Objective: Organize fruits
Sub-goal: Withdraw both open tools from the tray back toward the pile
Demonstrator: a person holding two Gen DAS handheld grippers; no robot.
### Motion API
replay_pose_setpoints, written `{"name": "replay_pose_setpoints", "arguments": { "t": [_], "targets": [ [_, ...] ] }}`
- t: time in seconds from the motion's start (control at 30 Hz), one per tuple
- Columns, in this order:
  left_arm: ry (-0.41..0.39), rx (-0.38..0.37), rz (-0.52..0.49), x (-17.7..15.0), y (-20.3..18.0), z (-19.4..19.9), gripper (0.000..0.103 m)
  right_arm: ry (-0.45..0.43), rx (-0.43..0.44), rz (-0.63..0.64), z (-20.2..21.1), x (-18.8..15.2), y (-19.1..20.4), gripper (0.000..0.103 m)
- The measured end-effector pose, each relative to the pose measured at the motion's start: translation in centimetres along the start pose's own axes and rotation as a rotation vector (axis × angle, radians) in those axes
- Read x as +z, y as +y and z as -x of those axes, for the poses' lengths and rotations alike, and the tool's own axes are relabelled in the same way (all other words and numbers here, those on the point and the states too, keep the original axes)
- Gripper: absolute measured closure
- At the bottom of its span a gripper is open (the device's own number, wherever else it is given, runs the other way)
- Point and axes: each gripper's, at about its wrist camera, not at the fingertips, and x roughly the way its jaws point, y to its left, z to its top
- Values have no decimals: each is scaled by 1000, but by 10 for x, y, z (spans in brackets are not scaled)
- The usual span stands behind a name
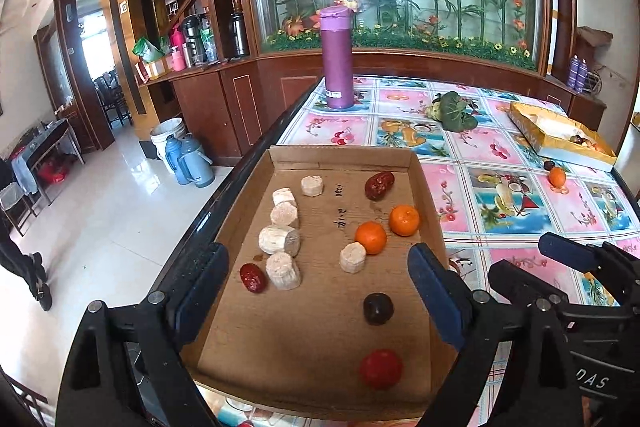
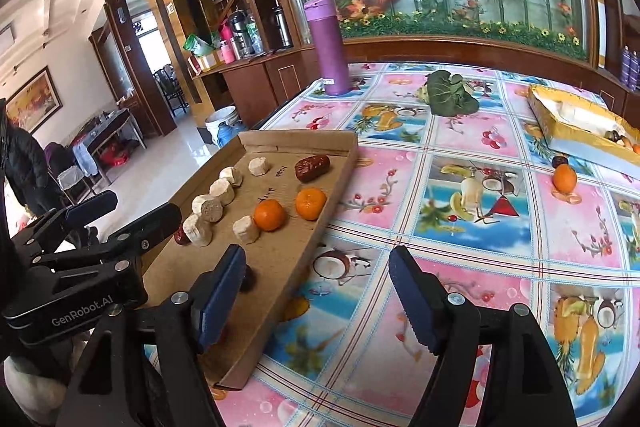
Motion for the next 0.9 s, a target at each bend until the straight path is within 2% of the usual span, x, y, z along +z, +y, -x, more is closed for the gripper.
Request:
{"name": "replay_pose_setpoints", "arguments": {
  "t": [0.63, 0.8, 0.9],
  "targets": [
    [36, 1, -20, 0, -13, -4, 12, 3, -8, -56, 2, -5, -19, 23],
    [40, -12, -25, 4, -15, -6, 12, -3, -39, -48, 7, -4, -26, 23],
    [26, -49, -13, 12, -18, -3, 12, -21, -96, -35, 19, -3, -43, 22]
  ]
}}
